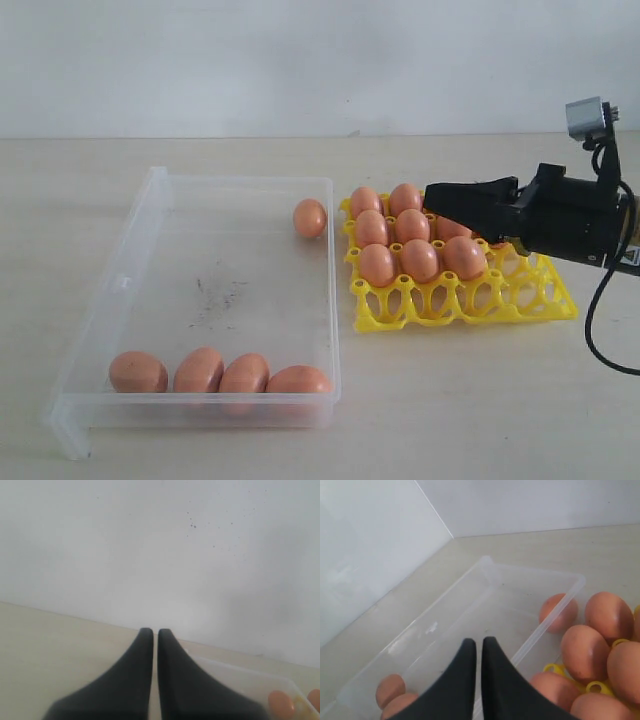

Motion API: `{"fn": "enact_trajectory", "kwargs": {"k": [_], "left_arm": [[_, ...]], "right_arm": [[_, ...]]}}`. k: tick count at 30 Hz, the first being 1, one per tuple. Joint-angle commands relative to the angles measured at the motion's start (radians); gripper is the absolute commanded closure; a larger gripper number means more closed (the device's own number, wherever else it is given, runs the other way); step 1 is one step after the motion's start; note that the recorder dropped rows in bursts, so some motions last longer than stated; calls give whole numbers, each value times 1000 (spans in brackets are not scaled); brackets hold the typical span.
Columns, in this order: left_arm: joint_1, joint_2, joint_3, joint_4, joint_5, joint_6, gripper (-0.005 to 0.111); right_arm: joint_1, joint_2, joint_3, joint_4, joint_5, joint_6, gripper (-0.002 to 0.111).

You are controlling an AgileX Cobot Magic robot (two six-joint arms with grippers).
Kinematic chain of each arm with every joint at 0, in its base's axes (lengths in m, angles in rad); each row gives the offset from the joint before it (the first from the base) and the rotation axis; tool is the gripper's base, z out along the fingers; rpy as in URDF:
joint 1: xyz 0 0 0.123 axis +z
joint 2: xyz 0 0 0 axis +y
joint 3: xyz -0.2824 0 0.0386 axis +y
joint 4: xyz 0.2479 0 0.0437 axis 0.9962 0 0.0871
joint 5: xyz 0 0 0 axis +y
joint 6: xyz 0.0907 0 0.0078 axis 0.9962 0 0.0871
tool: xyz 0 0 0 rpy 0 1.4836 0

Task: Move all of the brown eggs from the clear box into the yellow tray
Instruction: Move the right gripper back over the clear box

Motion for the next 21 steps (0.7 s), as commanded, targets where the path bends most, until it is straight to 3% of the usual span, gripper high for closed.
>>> {"fn": "enact_trajectory", "kwargs": {"k": [1, 5, 10, 14, 18, 21], "left_arm": [[-4, -3, -3, -5, 0, 6, 103], [-4, -3, -3, -5, 0, 6, 103], [-4, -3, -3, -5, 0, 6, 103], [-4, -3, -3, -5, 0, 6, 103], [-4, -3, -3, -5, 0, 6, 103], [-4, -3, -3, -5, 0, 6, 103]], "right_arm": [[-1, -8, -2, -11, -12, -86, 108], [23, -8, -54, -11, -12, -152, 108], [181, -8, -202, -24, 36, -105, 108], [343, -9, -358, -72, 444, -46, 108], [518, -9, -502, -186, 1025, 21, 108], [602, -6, -564, -196, 1300, 12, 108]]}}
